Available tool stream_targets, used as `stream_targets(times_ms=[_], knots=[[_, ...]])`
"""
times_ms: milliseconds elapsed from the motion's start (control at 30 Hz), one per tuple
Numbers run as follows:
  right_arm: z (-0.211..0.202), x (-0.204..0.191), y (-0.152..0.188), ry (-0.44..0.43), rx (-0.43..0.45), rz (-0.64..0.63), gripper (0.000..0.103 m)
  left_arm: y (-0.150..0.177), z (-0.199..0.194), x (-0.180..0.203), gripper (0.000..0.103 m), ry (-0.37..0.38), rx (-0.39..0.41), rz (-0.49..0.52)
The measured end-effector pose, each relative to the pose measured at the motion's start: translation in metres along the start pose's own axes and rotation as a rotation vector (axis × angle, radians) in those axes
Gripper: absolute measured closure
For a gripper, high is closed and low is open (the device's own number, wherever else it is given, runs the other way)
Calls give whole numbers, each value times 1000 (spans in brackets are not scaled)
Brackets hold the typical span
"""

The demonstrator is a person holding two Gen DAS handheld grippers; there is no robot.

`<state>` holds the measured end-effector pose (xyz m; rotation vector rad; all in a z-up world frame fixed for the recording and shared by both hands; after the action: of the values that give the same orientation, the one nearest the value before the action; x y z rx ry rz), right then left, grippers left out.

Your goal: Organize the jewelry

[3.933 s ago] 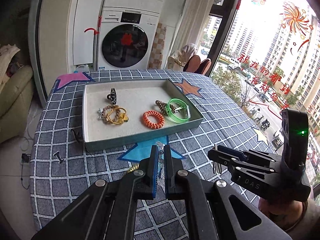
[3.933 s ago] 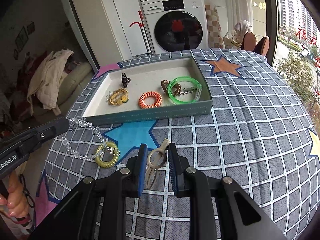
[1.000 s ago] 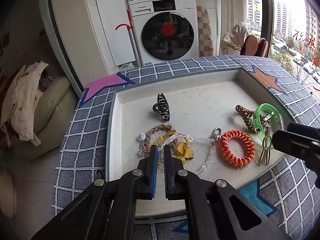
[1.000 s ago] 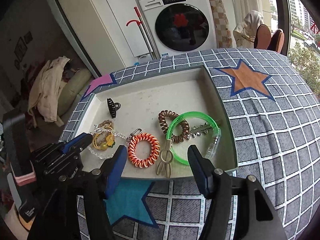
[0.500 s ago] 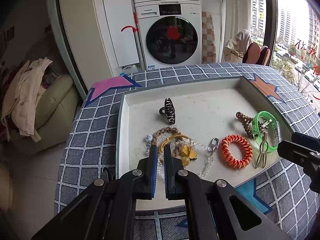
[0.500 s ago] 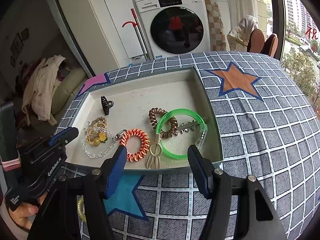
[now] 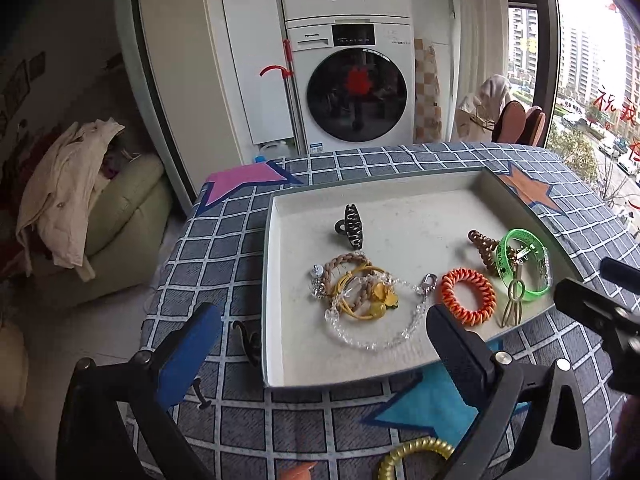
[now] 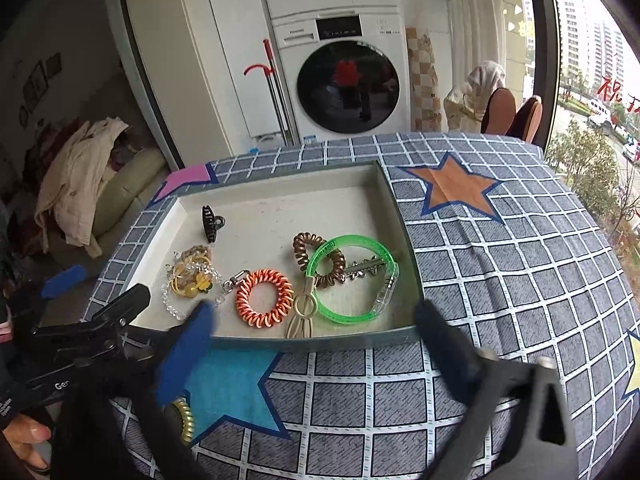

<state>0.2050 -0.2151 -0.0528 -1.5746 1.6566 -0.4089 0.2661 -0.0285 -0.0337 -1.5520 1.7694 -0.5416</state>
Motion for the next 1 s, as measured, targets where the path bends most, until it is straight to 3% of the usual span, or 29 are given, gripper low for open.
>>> stream_targets(times_ms=[167, 533, 1000], knots=[[-11, -4, 9, 14, 45, -13, 0, 11, 1, 1, 0, -12, 7, -13], [-25, -12, 26, -12, -24, -37, 0, 36, -38, -6, 0, -17, -1, -40], [-60, -17, 54, 76, 28, -78, 0, 66, -85, -14, 0, -15, 18, -108]])
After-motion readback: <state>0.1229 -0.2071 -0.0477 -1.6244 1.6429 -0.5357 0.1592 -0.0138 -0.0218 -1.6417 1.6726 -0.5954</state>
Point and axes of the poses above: each gripper's, at about its wrist camera, not at the fingertips, and z roughly the way its jaws point, x to its right, y to its underside, the point moved 1 cm from there along z, roughly the way its jaws point, and after that the axes turned 11 degrees about -y, right-handed, at the moved point
